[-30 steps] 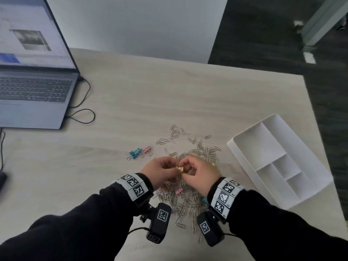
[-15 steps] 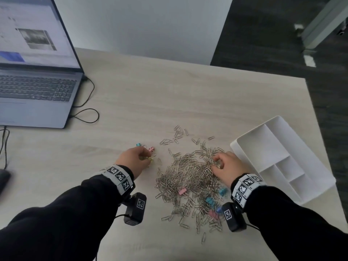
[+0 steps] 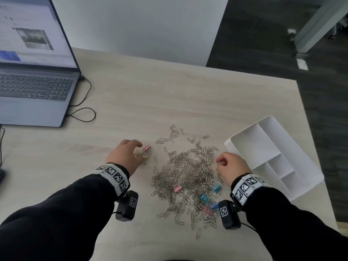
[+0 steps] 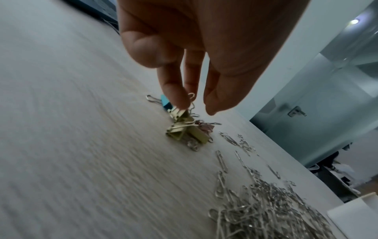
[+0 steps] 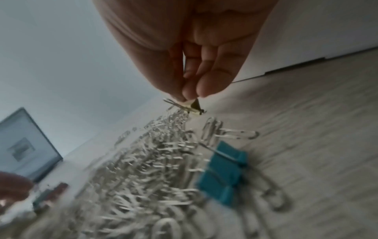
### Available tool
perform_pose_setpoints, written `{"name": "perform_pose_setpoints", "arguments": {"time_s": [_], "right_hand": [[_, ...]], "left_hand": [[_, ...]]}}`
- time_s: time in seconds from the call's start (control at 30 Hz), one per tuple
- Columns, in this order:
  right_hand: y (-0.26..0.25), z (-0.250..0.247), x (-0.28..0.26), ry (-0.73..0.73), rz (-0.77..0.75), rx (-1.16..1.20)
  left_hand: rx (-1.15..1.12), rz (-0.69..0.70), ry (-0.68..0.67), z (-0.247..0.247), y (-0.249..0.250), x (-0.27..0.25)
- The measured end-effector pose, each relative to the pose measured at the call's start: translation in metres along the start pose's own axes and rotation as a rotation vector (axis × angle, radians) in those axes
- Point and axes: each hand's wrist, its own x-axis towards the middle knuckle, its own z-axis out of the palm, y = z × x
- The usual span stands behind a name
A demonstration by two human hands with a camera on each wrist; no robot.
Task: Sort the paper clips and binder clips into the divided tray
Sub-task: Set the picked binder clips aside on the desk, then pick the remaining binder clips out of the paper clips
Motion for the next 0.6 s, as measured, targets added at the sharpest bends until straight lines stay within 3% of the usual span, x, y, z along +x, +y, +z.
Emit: {"name": "perform_pose_setpoints", "arguments": {"time_s": [0.13,0.27,0.5,0.6], "right_hand": [[-0.007,-0.003,-0.013,-0.035,0.088,0.373],[-0.025,-0.003,-0.032,-0.093,0.118,0.713],[-0.036,0.005,-0.055,-0.172,-0.047,0.738],[-0.019,0.004,-0.054,-0.154,-0.084,0.609]], "left_hand": [[-0.122,0.079,-0.004,-0.004,0.023,-0.009],[-0.330,0.164,-0.198,0.008,0.062,-0.025],[-0.483,0.263,-0.505,0.041,0.118,-0.056],[-0.500,0.213,-0.511,0.043,0.116,-0.060]]}}
